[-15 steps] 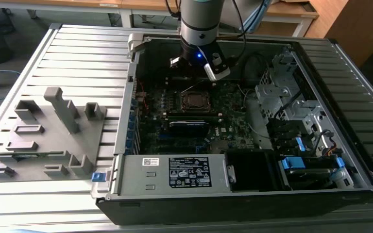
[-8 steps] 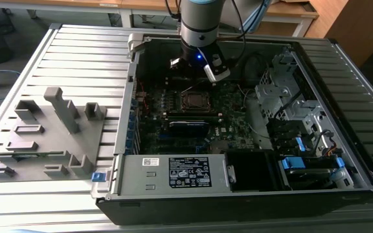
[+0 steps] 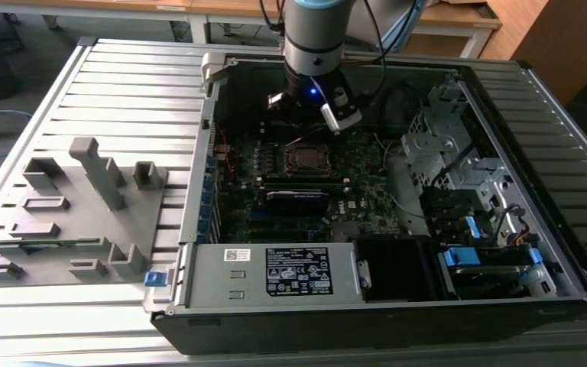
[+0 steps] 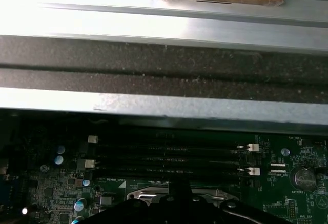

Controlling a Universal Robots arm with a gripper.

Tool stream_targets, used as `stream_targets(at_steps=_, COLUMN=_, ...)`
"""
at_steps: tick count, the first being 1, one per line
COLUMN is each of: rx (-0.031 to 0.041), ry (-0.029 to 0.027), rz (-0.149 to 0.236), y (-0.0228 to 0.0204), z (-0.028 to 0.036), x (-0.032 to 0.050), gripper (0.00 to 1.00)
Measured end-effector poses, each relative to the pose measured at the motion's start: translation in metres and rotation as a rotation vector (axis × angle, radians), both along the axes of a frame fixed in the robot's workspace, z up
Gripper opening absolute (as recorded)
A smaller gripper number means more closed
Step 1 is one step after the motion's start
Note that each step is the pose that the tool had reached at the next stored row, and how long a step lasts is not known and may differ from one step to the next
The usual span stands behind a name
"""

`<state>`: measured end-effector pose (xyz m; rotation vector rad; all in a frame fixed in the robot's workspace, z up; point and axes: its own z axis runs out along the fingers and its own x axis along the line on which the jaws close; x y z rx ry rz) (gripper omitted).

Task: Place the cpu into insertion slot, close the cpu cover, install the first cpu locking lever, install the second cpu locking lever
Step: 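Install the first cpu locking lever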

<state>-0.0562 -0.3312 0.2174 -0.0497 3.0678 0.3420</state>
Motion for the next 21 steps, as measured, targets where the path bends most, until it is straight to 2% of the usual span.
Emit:
stream_targets(at_steps=15, rx=0.0000, ry=0.0001, rz=0.000, y=0.0007, z=-0.0004, x=0.0002, gripper=0.11)
stream_targets(at_steps=21, rx=0.0000, ry=0.0001, rz=-0.016, y=0.0007, z=-0.0005, x=0.0004, gripper=0.11)
